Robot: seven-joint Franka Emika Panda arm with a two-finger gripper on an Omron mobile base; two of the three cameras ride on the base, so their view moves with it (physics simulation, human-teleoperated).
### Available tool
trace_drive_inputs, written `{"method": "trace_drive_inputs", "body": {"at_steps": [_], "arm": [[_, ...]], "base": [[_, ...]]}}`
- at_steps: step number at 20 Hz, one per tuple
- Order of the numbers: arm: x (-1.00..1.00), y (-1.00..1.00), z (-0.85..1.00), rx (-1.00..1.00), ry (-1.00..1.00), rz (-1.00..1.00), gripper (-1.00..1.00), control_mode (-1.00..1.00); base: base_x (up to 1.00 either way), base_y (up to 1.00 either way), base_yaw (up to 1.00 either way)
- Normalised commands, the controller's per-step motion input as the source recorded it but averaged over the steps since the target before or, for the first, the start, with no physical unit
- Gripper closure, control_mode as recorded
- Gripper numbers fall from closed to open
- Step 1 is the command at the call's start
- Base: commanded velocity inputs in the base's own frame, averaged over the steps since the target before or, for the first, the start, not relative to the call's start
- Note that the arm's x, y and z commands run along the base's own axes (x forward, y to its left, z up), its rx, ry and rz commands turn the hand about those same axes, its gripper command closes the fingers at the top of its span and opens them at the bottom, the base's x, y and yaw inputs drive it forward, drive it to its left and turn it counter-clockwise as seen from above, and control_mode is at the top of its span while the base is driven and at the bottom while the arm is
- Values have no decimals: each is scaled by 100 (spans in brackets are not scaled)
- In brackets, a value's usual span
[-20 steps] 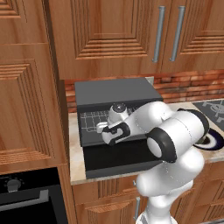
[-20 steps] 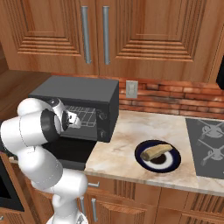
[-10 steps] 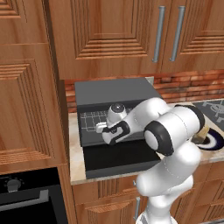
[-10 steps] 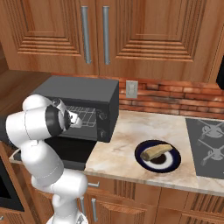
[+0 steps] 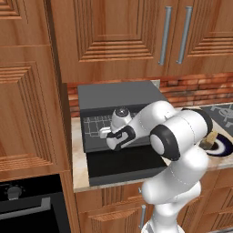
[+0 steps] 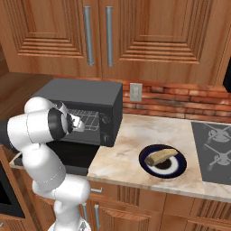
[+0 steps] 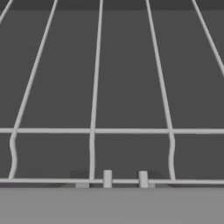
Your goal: Pull the toaster oven rack outwards. Pick up the baguette from the plate and place it on the toaster oven rack. Close the toaster oven door fully and set the temperature to the lowest setting.
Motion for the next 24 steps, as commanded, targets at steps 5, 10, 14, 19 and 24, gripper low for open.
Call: {"method": "trace_drive_inputs", "body": {"at_steps": [5,10,14,19,24], "arm": [[-2,2,-12,0,-1,0,100,-100],[-33,13,-12,1,-2,0,100,-100],[-54,16,-14,2,-3,0,100,-100],[-77,13,-14,6,0,0,100,-100],[-96,8,-13,9,0,3,100,-100]], "base": [[0,0,0],[0,0,0],[0,0,0],[0,0,0],[0,0,0]]}}
